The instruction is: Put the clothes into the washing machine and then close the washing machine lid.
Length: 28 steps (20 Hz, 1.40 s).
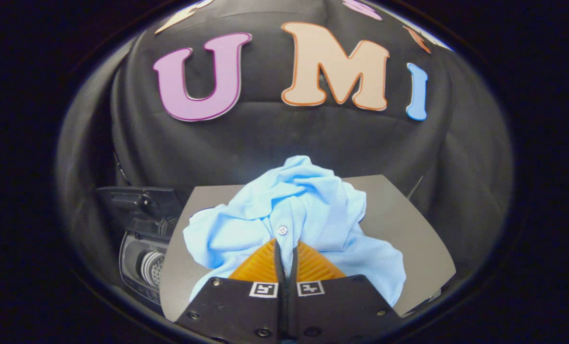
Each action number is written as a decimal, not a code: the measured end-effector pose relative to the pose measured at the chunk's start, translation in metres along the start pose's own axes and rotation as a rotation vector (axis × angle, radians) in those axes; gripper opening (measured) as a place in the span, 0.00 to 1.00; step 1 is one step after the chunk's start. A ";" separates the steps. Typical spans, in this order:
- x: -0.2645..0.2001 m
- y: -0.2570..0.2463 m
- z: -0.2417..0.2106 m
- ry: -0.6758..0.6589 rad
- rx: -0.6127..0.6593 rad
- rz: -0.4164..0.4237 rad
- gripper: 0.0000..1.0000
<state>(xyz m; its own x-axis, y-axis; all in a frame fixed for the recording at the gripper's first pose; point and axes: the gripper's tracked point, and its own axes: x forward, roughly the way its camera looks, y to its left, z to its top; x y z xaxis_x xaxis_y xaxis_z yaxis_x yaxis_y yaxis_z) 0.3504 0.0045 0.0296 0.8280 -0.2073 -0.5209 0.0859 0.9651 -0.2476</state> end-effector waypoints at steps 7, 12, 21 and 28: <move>-0.053 0.068 0.023 -0.084 0.048 0.107 0.00; -0.079 0.128 0.046 -0.144 0.029 0.183 0.00; -0.065 0.275 0.040 -0.128 -0.017 0.371 0.00; 0.013 0.349 -0.037 0.022 -0.074 0.442 0.00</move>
<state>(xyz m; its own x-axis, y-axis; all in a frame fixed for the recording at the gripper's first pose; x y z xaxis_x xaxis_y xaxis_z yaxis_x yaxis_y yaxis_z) 0.3706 0.3327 -0.0938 0.7642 0.2178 -0.6071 -0.3139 0.9479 -0.0550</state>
